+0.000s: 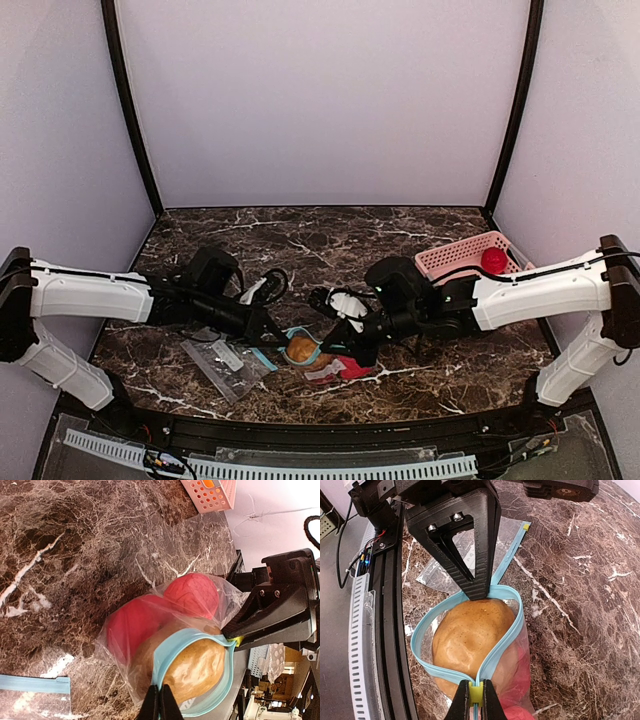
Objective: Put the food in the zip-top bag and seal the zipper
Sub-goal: Adjust the fake fruit in the zipper food storage bag.
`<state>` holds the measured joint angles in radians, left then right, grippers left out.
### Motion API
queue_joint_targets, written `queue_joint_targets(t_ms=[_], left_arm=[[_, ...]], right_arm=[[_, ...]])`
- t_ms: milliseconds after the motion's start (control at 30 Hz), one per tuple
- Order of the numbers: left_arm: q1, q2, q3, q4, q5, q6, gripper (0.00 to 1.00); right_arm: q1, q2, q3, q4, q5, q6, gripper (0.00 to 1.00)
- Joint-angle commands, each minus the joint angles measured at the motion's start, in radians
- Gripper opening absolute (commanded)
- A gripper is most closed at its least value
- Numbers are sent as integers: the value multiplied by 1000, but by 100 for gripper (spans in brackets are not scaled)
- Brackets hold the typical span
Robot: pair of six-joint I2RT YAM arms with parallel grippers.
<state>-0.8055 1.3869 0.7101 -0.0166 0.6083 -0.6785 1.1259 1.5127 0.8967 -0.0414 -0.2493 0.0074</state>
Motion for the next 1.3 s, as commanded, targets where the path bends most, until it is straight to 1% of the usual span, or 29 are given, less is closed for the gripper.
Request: queue_joint_targets(t_ms=[0, 433, 633, 700, 800, 933, 1033, 1100, 1133, 1167, 1233, 1267], left_arm=[[-24, 35, 29, 6, 12, -9, 1], [-96, 81, 142, 7, -3, -29, 1], [-131, 80, 169, -17, -14, -33, 1], [-131, 68, 185, -58, -28, -7, 1], [-113, 47, 217, -180, -82, 70, 1], [-54, -2, 187, -233, -94, 100, 1], [-36, -38, 189, -299, -132, 142, 1], [-33, -52, 193, -324, -131, 161, 1], [-31, -56, 187, -306, -120, 150, 2], [-32, -63, 179, -289, -96, 123, 7], [-32, -66, 154, -232, -64, 80, 13], [-32, -63, 139, -203, -57, 70, 14]], right_arm=[[6, 15, -10, 86, -1, 25, 0], [7, 65, 17, 70, 36, 49, 0], [7, 64, 14, 64, 83, 68, 0], [6, 53, 9, 61, 97, 78, 0], [7, 15, -4, 56, 109, 100, 0], [7, -54, -38, 54, 110, 131, 0], [8, -99, -71, 57, 112, 158, 0], [6, -113, -96, 66, 117, 171, 0], [8, -116, -107, 77, 117, 177, 0], [8, -117, -124, 90, 114, 184, 0], [7, -109, -140, 122, 98, 196, 0], [8, -102, -145, 137, 91, 202, 0]])
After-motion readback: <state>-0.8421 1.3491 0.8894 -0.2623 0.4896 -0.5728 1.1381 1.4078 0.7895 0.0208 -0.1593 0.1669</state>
